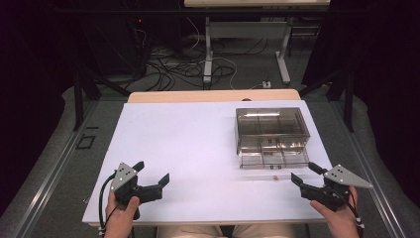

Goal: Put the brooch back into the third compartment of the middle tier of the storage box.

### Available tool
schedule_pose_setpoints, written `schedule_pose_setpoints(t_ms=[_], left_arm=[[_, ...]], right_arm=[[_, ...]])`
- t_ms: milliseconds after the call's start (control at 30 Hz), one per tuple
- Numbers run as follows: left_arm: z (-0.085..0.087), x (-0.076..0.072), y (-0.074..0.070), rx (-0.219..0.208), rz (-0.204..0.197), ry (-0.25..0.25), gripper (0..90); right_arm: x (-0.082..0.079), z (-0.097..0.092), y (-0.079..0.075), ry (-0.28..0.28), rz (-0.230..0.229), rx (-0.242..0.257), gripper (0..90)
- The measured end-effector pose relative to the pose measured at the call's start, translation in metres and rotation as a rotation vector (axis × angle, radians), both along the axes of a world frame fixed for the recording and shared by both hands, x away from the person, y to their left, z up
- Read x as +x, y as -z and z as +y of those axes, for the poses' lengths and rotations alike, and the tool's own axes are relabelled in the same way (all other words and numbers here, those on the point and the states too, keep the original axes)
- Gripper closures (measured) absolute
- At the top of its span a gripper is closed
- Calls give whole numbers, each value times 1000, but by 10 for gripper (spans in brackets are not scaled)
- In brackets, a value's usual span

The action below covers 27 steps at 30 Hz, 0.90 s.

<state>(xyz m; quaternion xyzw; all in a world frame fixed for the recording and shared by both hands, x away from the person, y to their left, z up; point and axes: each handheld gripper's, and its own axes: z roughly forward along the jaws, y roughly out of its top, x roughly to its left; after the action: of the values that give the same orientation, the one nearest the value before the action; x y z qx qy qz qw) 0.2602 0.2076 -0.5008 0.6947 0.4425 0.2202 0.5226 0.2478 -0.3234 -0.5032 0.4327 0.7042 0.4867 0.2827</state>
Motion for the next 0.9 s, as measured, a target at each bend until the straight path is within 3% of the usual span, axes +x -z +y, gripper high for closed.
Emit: schedule_pose_setpoints(t_ms=[300,533,667,900], left_arm=[[-2,0,-2,-11,3,12,4],[-1,0,-1,-10,2,4,4],[-1,1,0,-12,10,7,4],[3,-1,-1,-24,8,-4,4]], right_arm=[[1,2,2,7,-45,-50,255],[-1,7,3,-10,-15,-54,273],[-1,11,4,-22,-32,-67,276],[5,13,8,-40,3,-99,322]])
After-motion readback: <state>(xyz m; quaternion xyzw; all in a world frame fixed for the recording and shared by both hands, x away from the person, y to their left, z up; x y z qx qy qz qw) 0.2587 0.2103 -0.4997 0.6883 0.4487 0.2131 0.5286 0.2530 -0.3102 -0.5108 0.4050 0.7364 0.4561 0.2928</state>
